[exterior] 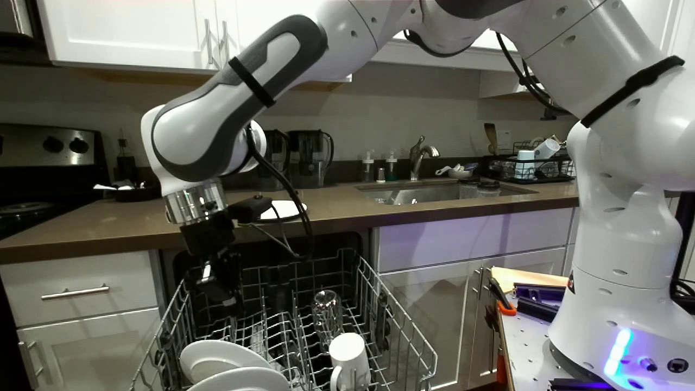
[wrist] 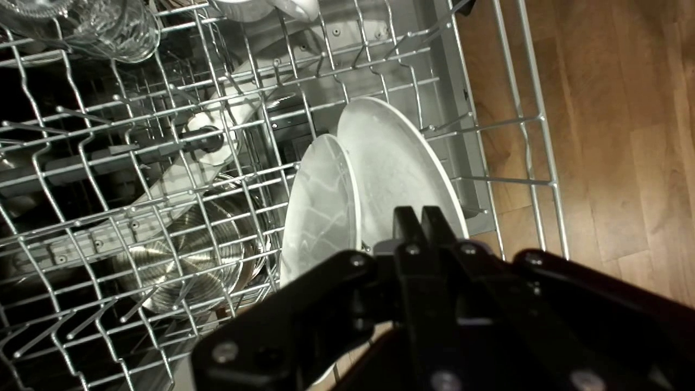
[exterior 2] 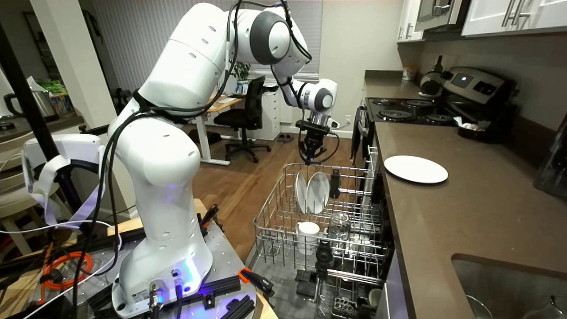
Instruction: Pick up the white plate from the dishwasher and move it to the left.
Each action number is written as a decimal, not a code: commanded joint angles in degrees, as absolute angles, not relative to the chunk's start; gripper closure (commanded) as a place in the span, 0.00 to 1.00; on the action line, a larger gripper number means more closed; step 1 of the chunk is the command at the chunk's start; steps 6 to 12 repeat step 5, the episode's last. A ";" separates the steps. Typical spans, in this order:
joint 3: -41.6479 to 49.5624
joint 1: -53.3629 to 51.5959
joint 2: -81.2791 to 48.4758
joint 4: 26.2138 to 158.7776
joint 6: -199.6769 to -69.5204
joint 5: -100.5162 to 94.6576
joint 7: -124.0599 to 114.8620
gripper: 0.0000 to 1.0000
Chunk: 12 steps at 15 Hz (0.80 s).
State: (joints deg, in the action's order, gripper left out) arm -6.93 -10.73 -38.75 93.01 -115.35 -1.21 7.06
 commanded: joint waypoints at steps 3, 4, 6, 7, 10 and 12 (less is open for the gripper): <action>-7.35 -10.43 -38.89 92.77 -115.16 -1.49 6.84 0.93; -7.35 -10.43 -38.89 92.77 -115.16 -1.49 6.84 0.93; -7.35 -10.43 -38.88 92.77 -115.16 -1.49 6.84 0.93; -7.35 -10.43 -38.88 92.77 -115.16 -1.49 6.84 0.93; -7.35 -10.43 -38.88 92.77 -115.16 -1.49 6.84 0.93; -7.35 -10.43 -38.88 92.77 -115.16 -1.49 6.84 0.93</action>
